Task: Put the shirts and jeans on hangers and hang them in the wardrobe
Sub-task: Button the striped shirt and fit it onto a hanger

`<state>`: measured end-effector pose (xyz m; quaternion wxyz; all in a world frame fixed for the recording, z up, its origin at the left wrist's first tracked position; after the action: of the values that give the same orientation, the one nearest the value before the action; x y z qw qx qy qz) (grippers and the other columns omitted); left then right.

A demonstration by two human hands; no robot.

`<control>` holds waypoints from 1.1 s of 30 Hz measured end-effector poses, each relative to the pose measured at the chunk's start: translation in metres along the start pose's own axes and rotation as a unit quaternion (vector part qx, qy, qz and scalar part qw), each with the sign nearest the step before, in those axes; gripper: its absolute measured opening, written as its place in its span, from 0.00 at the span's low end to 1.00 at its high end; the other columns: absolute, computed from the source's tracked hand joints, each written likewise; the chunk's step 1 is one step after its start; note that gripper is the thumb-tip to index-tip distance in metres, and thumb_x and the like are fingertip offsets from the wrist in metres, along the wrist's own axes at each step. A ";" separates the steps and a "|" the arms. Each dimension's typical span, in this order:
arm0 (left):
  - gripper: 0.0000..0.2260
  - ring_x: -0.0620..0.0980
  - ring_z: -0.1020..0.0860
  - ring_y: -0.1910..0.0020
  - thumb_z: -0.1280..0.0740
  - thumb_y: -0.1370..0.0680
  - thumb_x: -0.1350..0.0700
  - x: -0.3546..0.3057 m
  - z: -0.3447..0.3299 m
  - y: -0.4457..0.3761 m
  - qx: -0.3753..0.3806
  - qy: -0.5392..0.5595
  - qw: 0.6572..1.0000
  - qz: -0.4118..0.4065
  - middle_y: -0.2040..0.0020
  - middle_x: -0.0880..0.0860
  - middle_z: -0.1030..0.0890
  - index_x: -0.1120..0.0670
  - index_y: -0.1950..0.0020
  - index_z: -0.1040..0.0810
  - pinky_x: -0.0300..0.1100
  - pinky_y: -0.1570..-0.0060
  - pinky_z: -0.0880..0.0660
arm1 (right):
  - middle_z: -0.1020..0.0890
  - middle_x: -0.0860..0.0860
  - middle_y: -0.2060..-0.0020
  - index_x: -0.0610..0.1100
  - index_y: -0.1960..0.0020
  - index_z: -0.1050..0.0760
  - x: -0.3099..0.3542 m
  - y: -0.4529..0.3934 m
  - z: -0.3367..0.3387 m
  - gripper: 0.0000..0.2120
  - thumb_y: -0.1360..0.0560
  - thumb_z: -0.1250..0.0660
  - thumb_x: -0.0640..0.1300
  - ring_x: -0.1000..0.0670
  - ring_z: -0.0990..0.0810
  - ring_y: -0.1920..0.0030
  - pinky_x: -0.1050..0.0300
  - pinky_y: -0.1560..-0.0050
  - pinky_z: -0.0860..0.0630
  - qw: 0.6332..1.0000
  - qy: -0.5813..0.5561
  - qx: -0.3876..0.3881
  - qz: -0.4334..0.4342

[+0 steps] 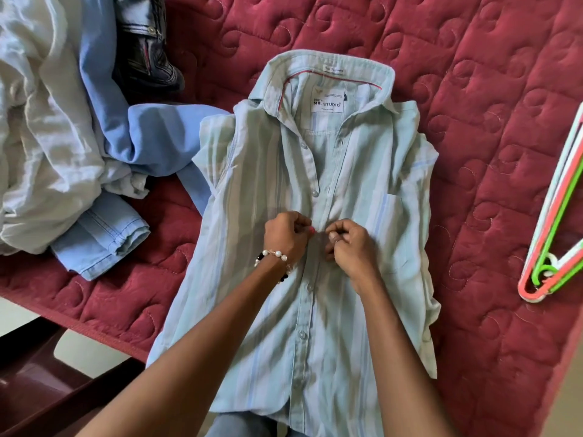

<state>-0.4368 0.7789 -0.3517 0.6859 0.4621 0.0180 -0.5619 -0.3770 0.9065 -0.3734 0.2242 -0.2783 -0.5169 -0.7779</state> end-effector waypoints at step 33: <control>0.06 0.51 0.18 0.65 0.29 0.28 0.55 -0.043 0.012 -0.060 -0.005 0.002 1.000 0.011 0.65 0.55 0.17 0.56 0.63 0.17 0.45 0.59 0.19 | 0.18 0.45 0.67 0.39 0.58 0.18 0.050 -0.026 -0.006 0.05 0.28 0.30 0.40 0.48 0.22 0.67 0.59 0.65 0.29 0.975 0.046 -0.170 0.135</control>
<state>-0.5061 0.8070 -0.3584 0.6941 0.4600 0.0173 -0.5535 -0.4317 0.9069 -0.3598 0.3005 -0.3434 -0.3241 -0.8287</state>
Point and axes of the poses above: each hand's wrist, its own y-axis away from the middle knuckle, its own z-axis out of the back of the hand, x = y × z, the point moved 4 cm from there along -y, towards the middle knuckle
